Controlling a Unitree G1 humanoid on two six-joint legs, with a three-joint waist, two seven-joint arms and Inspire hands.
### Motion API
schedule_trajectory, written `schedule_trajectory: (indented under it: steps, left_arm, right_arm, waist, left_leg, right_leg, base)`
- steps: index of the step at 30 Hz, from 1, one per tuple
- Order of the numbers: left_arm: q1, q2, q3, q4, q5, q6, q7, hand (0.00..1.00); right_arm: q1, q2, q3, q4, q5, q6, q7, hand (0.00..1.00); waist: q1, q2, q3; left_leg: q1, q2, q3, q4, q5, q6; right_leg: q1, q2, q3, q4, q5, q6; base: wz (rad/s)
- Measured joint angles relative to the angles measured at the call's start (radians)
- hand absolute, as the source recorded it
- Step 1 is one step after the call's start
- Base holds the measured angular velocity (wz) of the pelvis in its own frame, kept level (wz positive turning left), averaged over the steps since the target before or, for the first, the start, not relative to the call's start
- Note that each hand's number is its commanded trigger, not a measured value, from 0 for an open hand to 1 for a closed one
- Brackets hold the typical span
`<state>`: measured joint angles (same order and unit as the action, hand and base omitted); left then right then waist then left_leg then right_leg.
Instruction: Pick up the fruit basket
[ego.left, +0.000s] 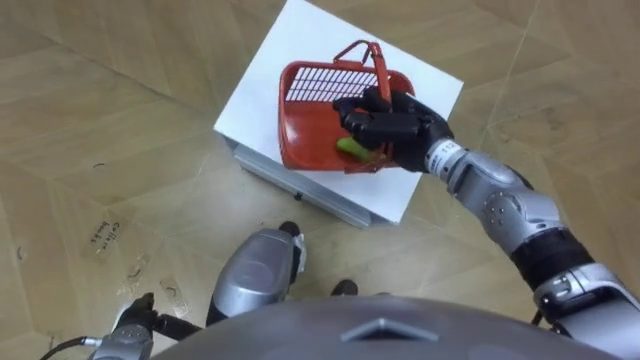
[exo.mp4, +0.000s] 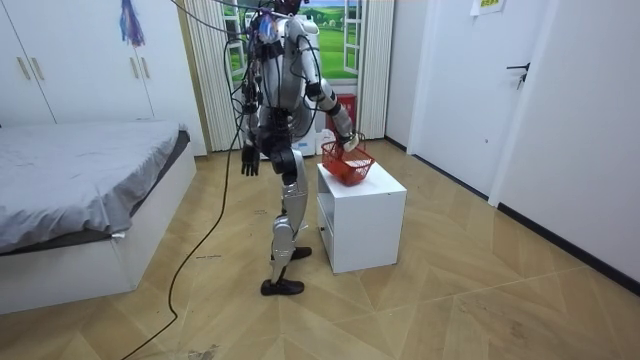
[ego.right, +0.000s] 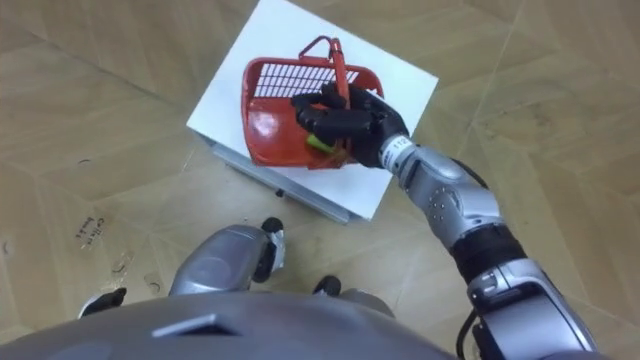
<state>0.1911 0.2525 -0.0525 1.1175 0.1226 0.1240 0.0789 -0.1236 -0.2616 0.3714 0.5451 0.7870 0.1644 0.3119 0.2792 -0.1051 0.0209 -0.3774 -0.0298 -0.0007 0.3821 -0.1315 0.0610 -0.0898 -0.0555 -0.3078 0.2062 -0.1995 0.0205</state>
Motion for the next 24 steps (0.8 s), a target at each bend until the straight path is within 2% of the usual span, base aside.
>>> schedule_trajectory:
  steps: [4, 6, 11, 12, 13, 14, 18, 24]
  left_arm:
    - [-0.001, 0.003, -0.004, 0.000, 0.000, 0.000, 0.000, 0.00]
    - [0.000, 0.003, -0.009, 0.000, 0.001, 0.001, 0.000, 0.00]
    - [0.000, 0.005, -0.010, 0.001, 0.001, 0.000, -0.002, 0.00]
    - [0.000, 0.005, -0.013, 0.001, 0.001, 0.000, -0.003, 0.00]
    - [0.000, 0.005, -0.014, 0.001, 0.001, 0.000, -0.004, 0.00]
    - [0.000, 0.005, -0.019, 0.001, 0.001, -0.001, -0.004, 0.00]
    - [0.000, 0.005, -0.026, 0.003, 0.001, -0.001, -0.009, 0.00]
    - [0.000, 0.003, -0.029, 0.003, -0.004, -0.001, -0.010, 0.00]
  right_arm:
    - [-0.001, 0.003, 0.000, 0.039, 0.000, 0.000, -0.011, 1.00]
    - [-0.001, 0.002, 0.000, 0.041, 0.000, -0.002, -0.012, 1.00]
    - [0.008, 0.002, 0.000, 0.042, 0.003, -0.003, -0.013, 1.00]
    - [0.009, 0.002, 0.000, 0.042, 0.003, -0.003, -0.013, 0.75]
    - [0.009, 0.002, 0.000, 0.042, 0.003, -0.003, -0.013, 0.05]
    - [0.009, 0.002, 0.000, 0.042, 0.003, -0.003, -0.013, 0.00]
    - [0.008, 0.002, -0.001, 0.042, 0.002, -0.004, -0.013, 0.00]
    - [0.007, 0.000, -0.016, 0.042, 0.004, -0.004, -0.023, 0.00]
  waist:
    - [0.000, 0.014, -0.0021]
    - [-0.001, 0.022, -0.0056]
    - [-0.001, 0.028, -0.0072]
    - [-0.001, 0.029, -0.0067]
    - [-0.001, 0.030, -0.0061]
    - [-0.001, 0.031, -0.0053]
    - [-0.003, 0.039, -0.0039]
    - [-0.010, 0.054, -0.0077]
  left_leg:
    - [-0.004, 0.000, -0.003, -0.004, 0.000, 0.000]
    - [-0.013, 0.001, -0.003, -0.005, 0.002, -0.001]
    - [-0.012, 0.000, -0.004, -0.004, 0.003, -0.001]
    - [-0.012, 0.001, -0.003, -0.003, 0.003, 0.000]
    - [-0.012, 0.000, -0.003, -0.003, 0.003, 0.000]
    - [-0.012, 0.000, -0.003, -0.004, 0.003, 0.000]
    - [-0.013, 0.000, -0.003, -0.004, 0.003, 0.000]
    - [-0.021, -0.004, -0.002, -0.006, 0.008, 0.005]
  right_leg:
    - [-0.005, 0.000, -0.004, 0.002, 0.000, 0.000]
    - [-0.017, -0.001, -0.015, 0.008, 0.000, 0.000]
    - [-0.017, -0.004, -0.028, 0.012, 0.000, 0.000]
    - [-0.018, -0.004, -0.028, 0.014, 0.000, 0.000]
    - [-0.018, -0.005, -0.028, 0.014, 0.000, 0.000]
    - [-0.018, -0.005, -0.028, 0.014, 0.000, 0.000]
    - [-0.019, -0.005, -0.030, 0.015, 0.000, 0.000]
    - [-0.030, -0.009, -0.029, 0.022, -0.002, 0.002]
  base:
    - [0.02]
    - [0.00]
    - [0.00]
    - [0.00]
    - [0.00]
    - [0.00]
    - [0.00]
    - [0.00]
